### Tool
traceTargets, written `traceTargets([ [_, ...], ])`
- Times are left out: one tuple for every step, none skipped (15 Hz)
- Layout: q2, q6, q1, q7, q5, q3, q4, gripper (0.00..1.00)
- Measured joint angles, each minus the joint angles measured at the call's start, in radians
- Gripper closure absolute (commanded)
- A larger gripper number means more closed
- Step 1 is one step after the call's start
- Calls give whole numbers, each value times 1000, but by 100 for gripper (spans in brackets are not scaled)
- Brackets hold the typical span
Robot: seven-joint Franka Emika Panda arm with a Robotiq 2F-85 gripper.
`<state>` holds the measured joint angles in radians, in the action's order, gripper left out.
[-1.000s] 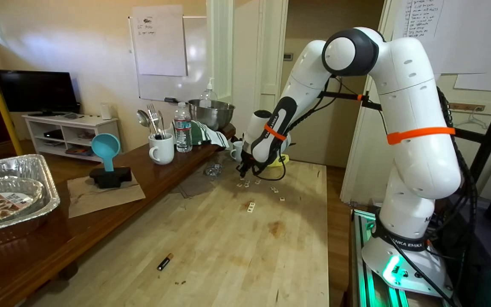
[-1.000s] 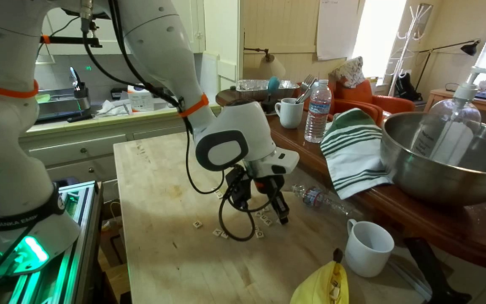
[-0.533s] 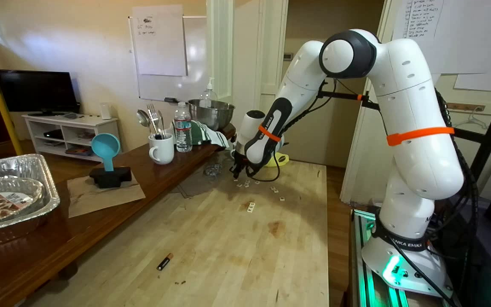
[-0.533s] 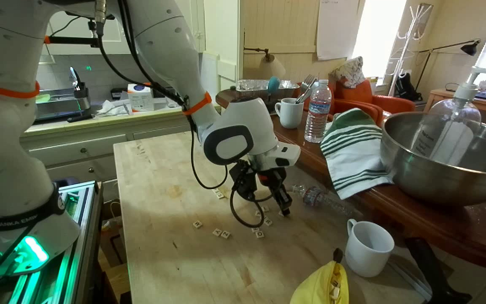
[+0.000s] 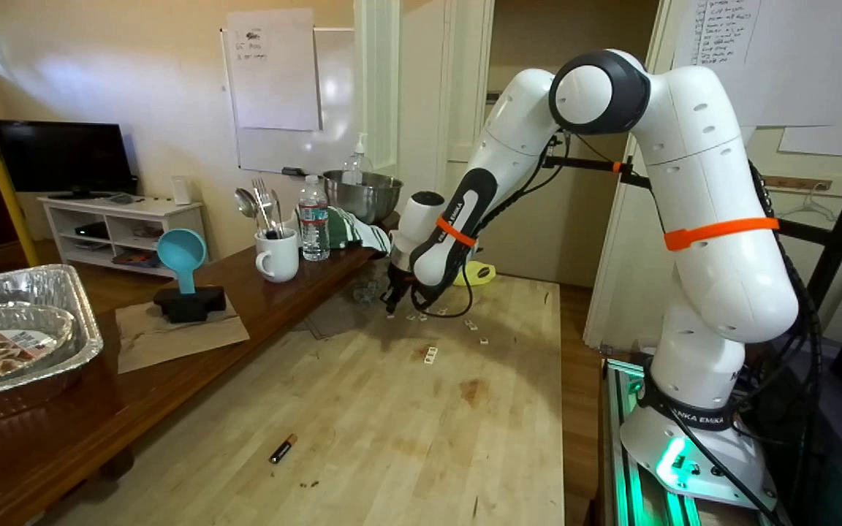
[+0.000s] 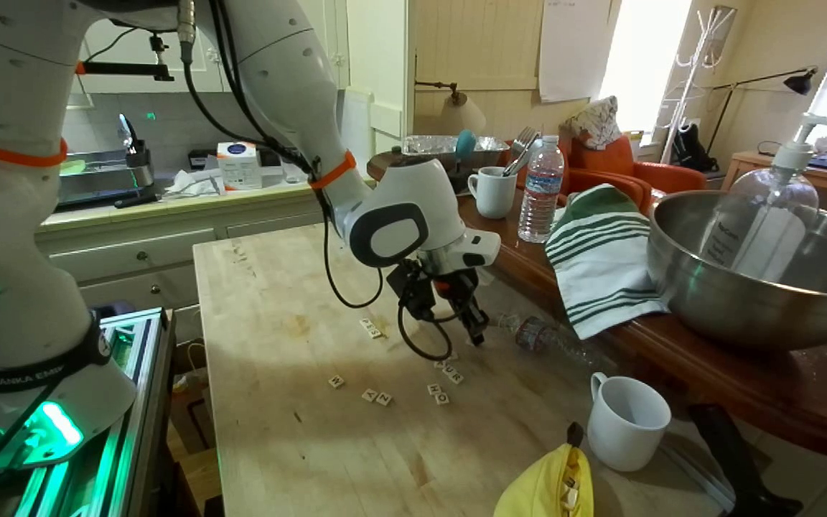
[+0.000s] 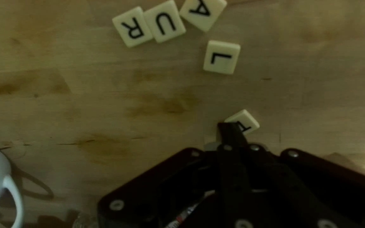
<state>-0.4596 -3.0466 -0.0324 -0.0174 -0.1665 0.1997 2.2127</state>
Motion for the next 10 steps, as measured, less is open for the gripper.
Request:
traceTargets([
  [3, 7, 0, 0, 0, -8, 1, 100],
  [8, 14, 0, 0, 0, -17, 5, 100],
  [15, 22, 0, 0, 0, -25, 11, 100],
  [23, 31, -1, 0, 2, -34, 18, 100],
  [32, 42, -2, 0, 4, -42, 26, 100],
  [41, 54, -3, 0, 7, -49, 36, 100],
  [53, 65, -4, 0, 12, -56, 47, 100],
  [63, 72, -4, 0, 15, -61, 60, 100],
  [74, 73, -4, 0, 15, -64, 76, 100],
  [84, 73, -5, 0, 17, -67, 91, 100],
])
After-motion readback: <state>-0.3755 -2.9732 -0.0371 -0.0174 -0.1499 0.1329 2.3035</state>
